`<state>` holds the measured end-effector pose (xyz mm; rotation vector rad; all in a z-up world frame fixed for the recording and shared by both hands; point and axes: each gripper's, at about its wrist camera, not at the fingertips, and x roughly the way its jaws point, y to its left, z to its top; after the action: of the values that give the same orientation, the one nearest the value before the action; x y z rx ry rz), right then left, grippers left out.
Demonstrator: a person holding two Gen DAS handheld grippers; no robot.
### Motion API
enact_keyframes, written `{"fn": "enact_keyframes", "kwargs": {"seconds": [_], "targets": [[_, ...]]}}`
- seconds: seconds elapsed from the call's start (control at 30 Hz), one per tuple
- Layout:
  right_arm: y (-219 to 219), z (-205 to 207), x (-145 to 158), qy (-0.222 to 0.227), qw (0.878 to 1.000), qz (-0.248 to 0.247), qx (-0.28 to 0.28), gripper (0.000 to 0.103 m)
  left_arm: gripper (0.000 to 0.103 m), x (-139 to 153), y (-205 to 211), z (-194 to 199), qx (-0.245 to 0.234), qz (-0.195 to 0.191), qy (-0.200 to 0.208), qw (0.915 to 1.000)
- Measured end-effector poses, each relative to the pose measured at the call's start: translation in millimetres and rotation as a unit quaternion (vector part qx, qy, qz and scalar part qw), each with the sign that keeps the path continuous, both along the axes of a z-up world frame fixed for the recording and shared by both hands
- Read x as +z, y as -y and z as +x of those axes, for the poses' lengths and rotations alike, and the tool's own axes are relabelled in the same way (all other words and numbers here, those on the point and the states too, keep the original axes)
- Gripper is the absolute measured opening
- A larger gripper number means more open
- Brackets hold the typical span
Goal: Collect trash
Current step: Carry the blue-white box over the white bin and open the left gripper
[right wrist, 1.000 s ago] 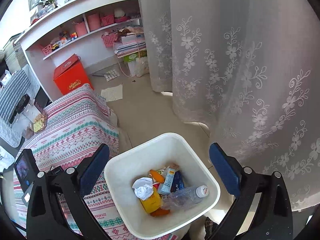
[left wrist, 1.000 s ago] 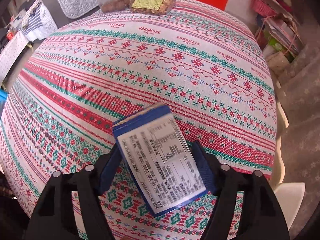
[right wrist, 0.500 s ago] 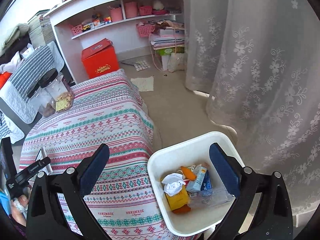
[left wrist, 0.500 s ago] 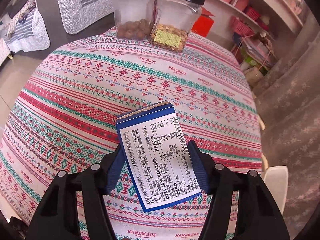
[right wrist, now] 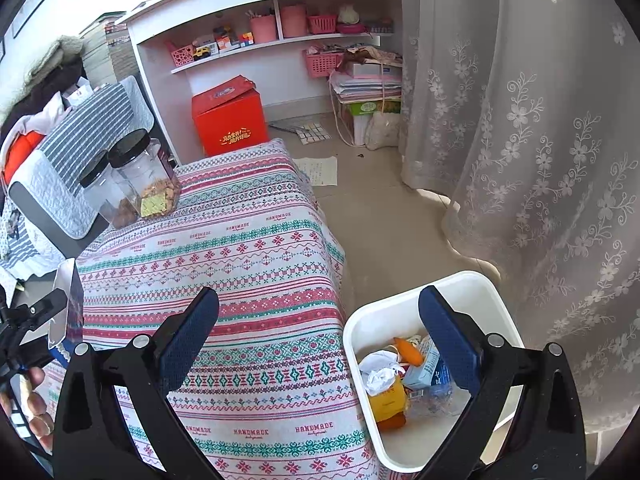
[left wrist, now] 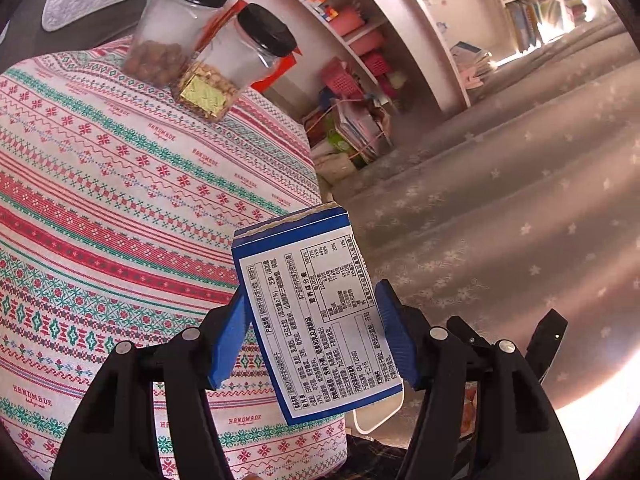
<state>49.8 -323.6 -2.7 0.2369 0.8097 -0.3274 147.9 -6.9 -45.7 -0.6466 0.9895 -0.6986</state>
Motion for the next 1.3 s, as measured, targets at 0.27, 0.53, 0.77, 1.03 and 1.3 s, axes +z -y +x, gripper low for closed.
{"fn": "enact_keyframes", "kwargs": {"seconds": [0.27, 0.53, 0.77, 1.03, 1.3], "targets": [[21.9, -16.4, 6.6, 0.015, 1.000, -0.004, -0.027, 0.096, 0.061, 25.7, 50.6, -11.4, -0.061, 0.012, 0.048, 0.9969], [69.2, -56.2, 23.0, 0.033, 0.994, -0.056, -0.091, 0.096, 0.061, 42.6, 113.3, -26.6, -0.115, 0.020, 0.076, 0.9902], [135.1, -105.8, 25.5, 0.046, 0.984, -0.032, -0.171, 0.096, 0.061, 49.8, 201.0, -42.1, -0.176, 0.046, 0.091, 0.9791], [167.6, -140.2, 29.9, 0.073, 0.974, -0.003, -0.216, 0.096, 0.064, 36.8, 305.8, -66.1, -0.236, 0.097, 0.089, 0.9629], [160.6, -136.3, 28.4, 0.080, 0.977, 0.015, -0.199, 0.096, 0.091, 43.5, 314.7, -79.9, -0.191, 0.198, 0.130, 0.9527]]}}
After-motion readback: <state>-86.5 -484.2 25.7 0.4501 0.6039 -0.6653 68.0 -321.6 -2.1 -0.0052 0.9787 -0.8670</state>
